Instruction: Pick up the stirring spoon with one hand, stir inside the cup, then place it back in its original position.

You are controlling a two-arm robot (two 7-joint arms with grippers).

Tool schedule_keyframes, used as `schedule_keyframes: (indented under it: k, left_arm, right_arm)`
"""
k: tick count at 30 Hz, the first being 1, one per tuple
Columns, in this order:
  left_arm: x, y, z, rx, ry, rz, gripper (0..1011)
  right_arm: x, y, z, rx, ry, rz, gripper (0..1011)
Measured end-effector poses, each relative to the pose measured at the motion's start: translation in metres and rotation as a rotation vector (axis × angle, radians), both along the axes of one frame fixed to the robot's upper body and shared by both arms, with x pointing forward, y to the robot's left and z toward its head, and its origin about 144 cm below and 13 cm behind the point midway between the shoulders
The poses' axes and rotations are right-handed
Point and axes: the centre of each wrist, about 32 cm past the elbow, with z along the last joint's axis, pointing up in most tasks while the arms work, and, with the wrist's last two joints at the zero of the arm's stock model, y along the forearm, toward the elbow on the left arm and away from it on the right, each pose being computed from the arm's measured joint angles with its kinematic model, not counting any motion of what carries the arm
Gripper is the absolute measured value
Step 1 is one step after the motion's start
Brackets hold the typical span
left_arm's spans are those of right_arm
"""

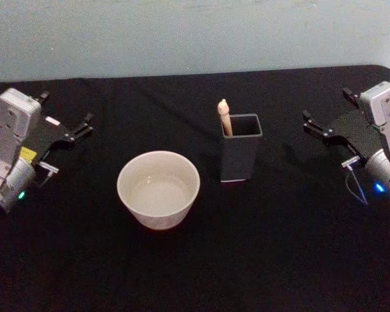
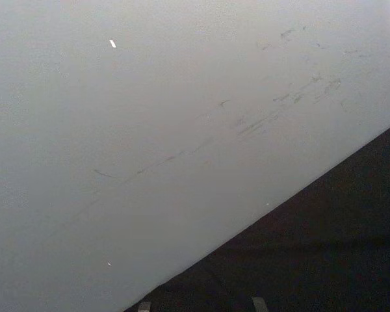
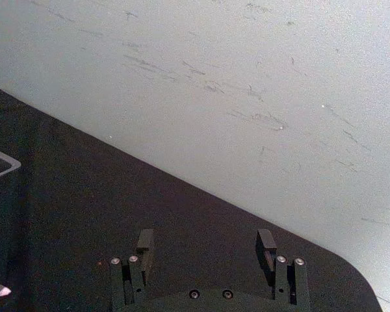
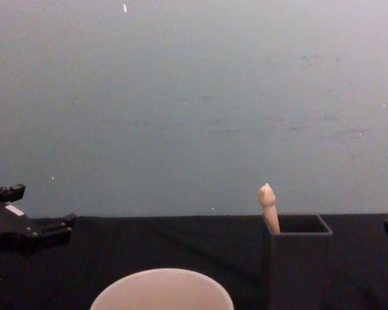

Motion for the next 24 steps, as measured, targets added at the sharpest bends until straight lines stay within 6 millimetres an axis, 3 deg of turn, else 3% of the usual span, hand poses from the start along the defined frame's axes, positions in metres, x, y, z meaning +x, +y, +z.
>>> schedule_keyframes:
  k: [24]
  left_arm:
    - [0.0000, 0.0000, 0.0000, 0.000, 0.000, 0.000, 1001]
  right_arm:
    - [0.0000, -0.0002, 0.0001, -0.001, 0.000, 0.000, 1002]
